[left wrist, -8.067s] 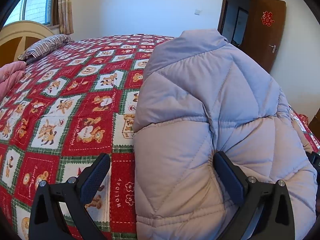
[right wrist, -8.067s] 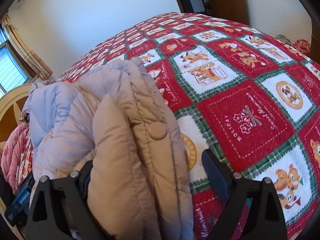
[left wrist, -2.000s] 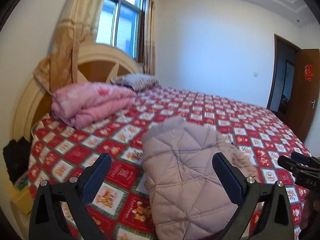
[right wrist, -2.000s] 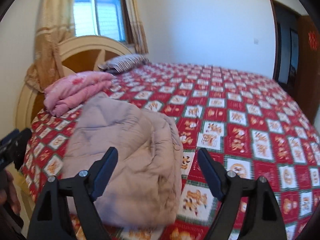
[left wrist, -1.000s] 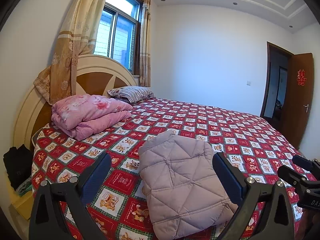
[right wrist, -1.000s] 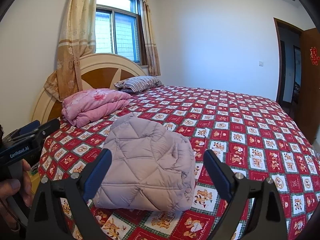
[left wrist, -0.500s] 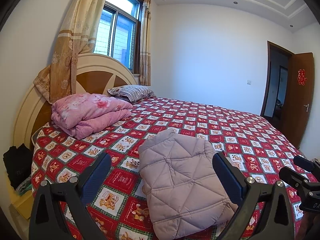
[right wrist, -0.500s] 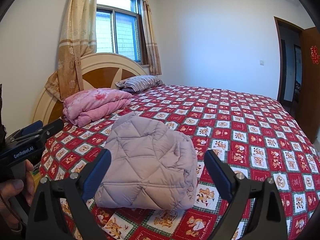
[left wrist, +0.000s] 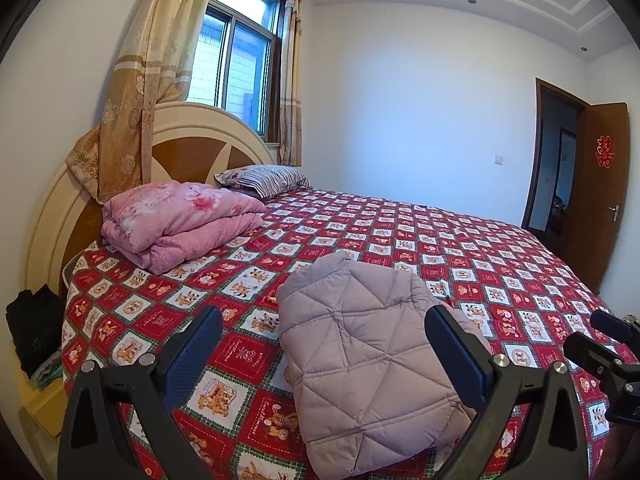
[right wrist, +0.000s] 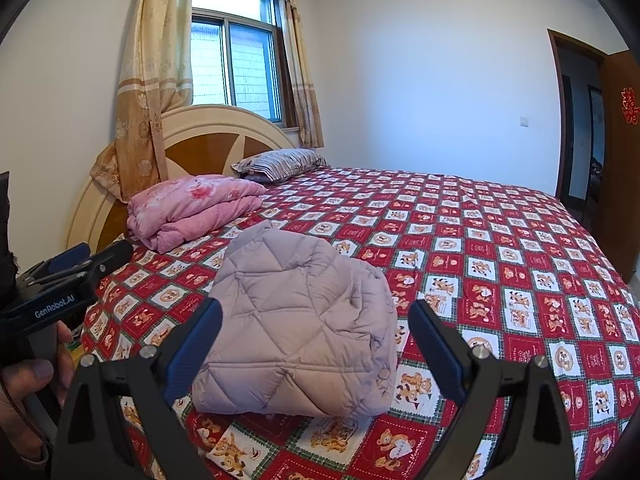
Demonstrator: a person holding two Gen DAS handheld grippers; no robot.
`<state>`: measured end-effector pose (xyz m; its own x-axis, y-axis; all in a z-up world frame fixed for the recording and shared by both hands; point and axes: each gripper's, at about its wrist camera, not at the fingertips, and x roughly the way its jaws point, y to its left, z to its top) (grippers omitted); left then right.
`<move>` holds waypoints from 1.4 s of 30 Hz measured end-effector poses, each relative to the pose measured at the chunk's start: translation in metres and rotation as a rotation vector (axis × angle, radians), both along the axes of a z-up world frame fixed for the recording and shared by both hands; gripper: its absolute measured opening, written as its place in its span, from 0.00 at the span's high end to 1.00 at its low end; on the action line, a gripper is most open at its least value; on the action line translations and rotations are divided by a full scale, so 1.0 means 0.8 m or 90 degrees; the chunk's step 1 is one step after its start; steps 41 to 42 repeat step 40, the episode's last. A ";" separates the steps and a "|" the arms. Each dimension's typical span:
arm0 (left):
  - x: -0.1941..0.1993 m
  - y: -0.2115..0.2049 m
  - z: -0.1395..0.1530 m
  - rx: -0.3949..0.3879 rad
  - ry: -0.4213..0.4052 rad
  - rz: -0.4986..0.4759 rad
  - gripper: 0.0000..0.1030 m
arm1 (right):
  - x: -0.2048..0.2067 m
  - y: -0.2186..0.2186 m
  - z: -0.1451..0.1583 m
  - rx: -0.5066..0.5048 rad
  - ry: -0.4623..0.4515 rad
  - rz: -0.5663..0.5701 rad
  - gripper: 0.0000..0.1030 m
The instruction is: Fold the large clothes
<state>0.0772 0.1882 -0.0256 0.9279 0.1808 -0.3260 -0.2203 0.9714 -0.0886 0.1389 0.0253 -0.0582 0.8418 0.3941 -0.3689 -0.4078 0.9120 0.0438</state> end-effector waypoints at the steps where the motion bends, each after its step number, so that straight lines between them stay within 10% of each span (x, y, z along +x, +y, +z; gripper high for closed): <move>1: 0.000 0.001 -0.001 -0.001 0.001 -0.001 0.02 | 0.000 0.000 0.000 0.000 0.000 0.000 0.07; 42: 0.015 -0.020 -0.012 0.014 0.024 -0.030 0.02 | 0.006 -0.004 -0.001 0.015 -0.002 -0.012 0.06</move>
